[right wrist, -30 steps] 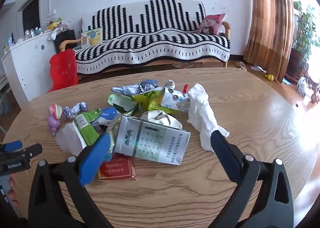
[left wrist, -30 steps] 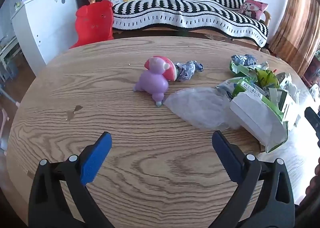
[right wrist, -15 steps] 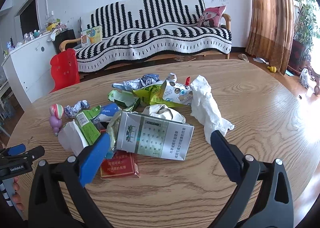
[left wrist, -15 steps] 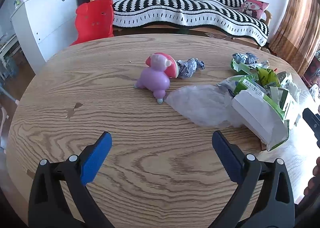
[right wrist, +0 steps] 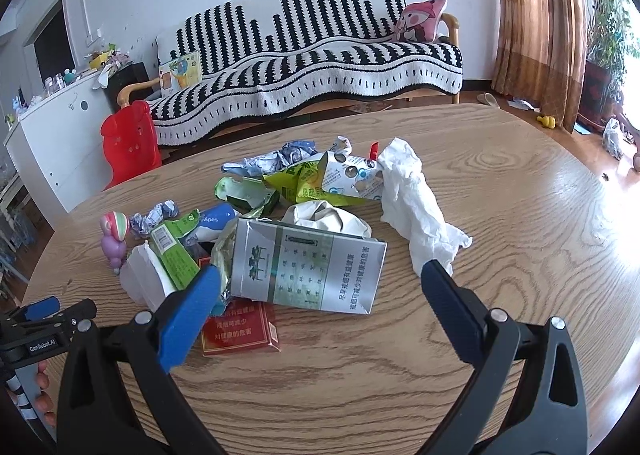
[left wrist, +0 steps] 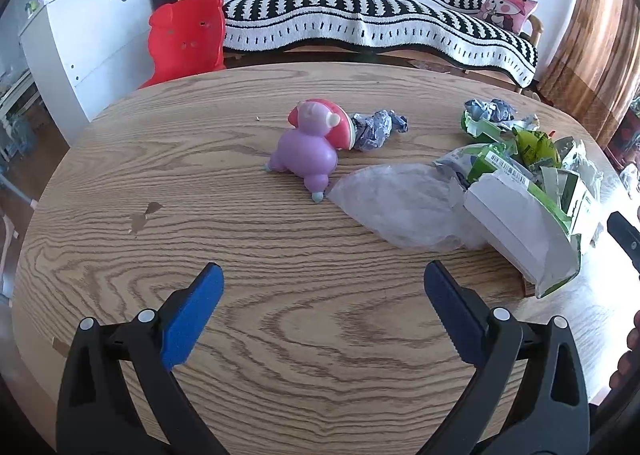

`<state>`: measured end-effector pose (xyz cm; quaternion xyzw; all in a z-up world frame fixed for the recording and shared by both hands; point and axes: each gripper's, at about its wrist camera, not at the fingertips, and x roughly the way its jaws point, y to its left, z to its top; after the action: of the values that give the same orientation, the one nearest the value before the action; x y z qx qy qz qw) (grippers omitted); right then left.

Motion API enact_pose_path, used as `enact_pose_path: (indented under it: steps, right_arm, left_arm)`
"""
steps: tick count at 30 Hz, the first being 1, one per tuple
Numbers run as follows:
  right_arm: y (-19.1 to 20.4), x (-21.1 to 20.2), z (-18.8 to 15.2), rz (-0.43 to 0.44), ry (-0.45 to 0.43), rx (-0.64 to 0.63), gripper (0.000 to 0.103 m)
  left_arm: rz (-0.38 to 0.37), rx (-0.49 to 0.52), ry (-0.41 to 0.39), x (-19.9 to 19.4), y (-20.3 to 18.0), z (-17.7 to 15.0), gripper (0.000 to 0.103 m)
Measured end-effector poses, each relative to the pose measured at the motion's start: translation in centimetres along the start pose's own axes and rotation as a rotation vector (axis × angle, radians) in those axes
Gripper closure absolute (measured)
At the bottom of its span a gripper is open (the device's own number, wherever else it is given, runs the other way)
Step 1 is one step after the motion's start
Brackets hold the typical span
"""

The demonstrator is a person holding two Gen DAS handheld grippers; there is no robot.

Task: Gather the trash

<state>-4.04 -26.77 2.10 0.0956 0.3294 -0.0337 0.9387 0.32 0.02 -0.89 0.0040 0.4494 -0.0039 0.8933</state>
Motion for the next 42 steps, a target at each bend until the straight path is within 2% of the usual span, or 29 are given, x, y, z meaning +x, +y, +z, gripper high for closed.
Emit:
enact_pose_path:
  steps: [16, 20, 23, 26, 33, 35, 42]
  right_arm:
    - [-0.2, 0.0, 0.0, 0.020, 0.005, 0.003, 0.006]
    - [0.0, -0.3, -0.1, 0.055, 0.009, 0.012, 0.006]
    - [1.0, -1.3, 0.0, 0.111, -0.017, -0.020, 0.006]
    - [2.2, -1.9, -0.1, 0.089, -0.025, -0.088, 0.006]
    - [3.0, -2.3, 0.0, 0.055, 0.056, -0.167, 0.006]
    - [2.9, -2.4, -0.1, 0.064, 0.058, -0.166, 0.006]
    - [3.5, -2.2, -0.1, 0.106, 0.051, -0.194, 0.006]
  left_arm:
    - [0.004, 0.015, -0.007, 0.1, -0.2, -0.2, 0.006]
    - [-0.005, 0.003, -0.007, 0.1, -0.1, -0.3, 0.006]
    - [-0.013, -0.026, -0.004, 0.0, 0.4, -0.1, 0.006]
    - [-0.016, -0.043, 0.020, 0.3, 0.7, -0.2, 0.006]
    - [-0.023, -0.039, 0.036, 0.3, 0.8, 0.1, 0.006]
    - [-0.047, -0.052, 0.036, 0.3, 0.9, 0.3, 0.006]
    - [-0.051, -0.051, 0.034, 0.3, 0.9, 0.3, 0.006]
